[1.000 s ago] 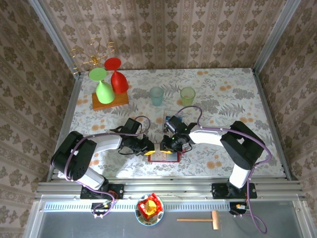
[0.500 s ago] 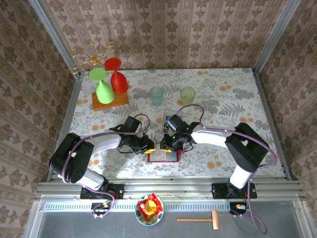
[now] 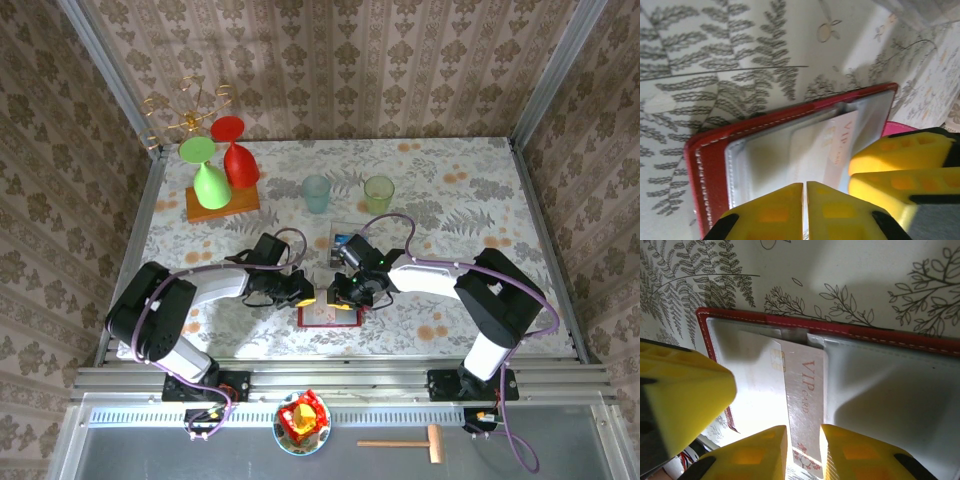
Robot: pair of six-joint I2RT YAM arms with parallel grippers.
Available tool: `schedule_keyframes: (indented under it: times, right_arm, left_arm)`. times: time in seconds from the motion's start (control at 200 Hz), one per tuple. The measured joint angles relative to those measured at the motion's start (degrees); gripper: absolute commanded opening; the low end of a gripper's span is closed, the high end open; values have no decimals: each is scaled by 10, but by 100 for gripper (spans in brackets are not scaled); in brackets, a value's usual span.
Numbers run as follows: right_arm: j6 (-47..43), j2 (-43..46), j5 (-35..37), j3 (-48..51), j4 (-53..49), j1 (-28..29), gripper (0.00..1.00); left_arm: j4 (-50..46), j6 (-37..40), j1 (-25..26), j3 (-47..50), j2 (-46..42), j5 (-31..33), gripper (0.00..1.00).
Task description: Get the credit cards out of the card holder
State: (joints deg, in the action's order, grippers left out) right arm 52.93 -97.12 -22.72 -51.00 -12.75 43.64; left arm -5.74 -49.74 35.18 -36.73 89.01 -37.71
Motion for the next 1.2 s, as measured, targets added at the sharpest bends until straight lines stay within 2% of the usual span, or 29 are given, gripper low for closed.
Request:
schedule_keyframes:
  times: [1.2]
  right_arm:
    - [13, -8, -14, 20, 38, -7, 27]
  left_arm:
    - [-7, 1, 0, 6, 9, 0, 7]
